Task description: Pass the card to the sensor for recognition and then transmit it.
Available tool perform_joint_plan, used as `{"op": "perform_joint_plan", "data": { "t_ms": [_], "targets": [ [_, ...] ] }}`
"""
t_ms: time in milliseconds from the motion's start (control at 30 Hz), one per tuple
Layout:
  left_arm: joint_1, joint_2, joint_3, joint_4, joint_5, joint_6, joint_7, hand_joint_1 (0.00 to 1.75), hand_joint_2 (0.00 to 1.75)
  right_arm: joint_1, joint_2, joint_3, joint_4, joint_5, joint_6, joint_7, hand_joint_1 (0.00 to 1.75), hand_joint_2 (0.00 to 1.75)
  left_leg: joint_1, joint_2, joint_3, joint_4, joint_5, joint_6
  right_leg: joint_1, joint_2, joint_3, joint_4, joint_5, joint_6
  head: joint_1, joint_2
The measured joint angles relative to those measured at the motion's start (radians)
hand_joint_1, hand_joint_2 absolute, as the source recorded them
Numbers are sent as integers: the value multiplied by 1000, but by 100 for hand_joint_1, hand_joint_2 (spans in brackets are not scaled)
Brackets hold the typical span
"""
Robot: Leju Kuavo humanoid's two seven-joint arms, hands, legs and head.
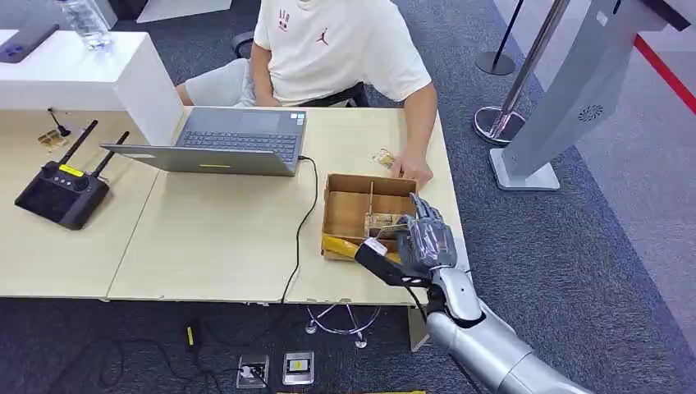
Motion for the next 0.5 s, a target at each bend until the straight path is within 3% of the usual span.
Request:
{"op": "perform_joint_plan", "data": {
  "t_ms": [500],
  "targets": [
    [-8, -1, 0, 0, -19, 0, 1, 0, 175, -8, 3, 0, 21, -7, -11, 3, 175, 175, 0, 0, 0, 0, 0, 0, 0, 0, 0, 0, 0, 0, 0, 0]
  ]
}}
